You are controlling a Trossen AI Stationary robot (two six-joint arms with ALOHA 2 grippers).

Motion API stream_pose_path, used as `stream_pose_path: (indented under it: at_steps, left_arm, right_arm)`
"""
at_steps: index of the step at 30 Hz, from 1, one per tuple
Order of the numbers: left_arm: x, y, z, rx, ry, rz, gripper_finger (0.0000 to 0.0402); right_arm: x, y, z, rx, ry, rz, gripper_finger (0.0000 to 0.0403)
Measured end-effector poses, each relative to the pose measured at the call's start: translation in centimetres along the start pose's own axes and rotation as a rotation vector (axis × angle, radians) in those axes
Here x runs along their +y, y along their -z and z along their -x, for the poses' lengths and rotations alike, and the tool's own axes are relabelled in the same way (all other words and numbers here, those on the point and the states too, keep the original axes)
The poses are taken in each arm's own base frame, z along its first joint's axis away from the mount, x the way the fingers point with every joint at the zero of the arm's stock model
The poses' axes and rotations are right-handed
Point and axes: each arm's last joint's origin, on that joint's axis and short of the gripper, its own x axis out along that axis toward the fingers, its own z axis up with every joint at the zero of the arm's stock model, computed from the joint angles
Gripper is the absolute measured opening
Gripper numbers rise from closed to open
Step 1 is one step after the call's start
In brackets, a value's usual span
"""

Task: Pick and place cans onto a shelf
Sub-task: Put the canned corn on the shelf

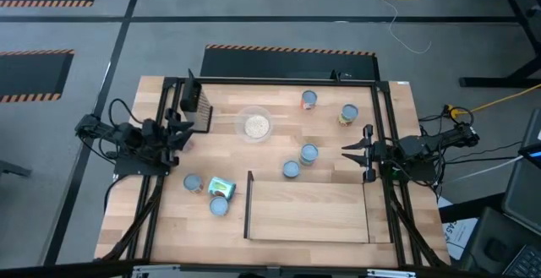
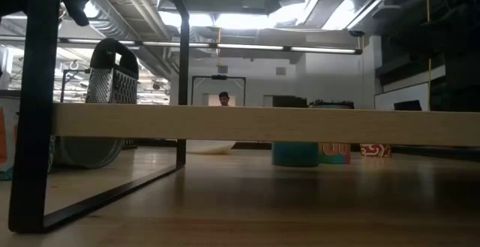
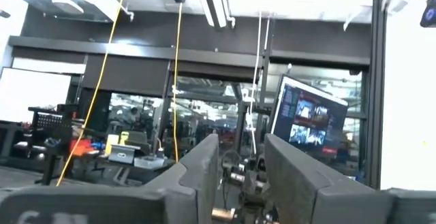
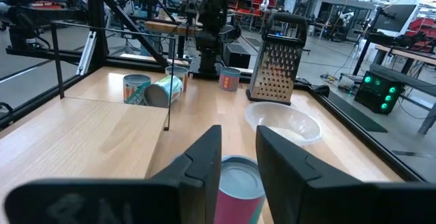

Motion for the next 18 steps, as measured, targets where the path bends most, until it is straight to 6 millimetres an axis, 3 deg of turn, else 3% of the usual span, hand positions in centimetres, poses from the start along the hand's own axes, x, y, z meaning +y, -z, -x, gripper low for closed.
stream_pose_path:
  at_steps: [8,18]
  left_arm:
    - [-0.4,-1.7,-1.5,0.044,-0.064,-0.021,0.0114]
    - [-1.8,-5.1,-6.1,0.393,-0.326,-0.103,0.0112]
  right_arm:
    - [-0.1,-0.4,0.0,-0.042,0.006,-0.018,0.0096]
    - [-0.1,-0.7,0.0,-0.069,0.009,-0.030,0.0096]
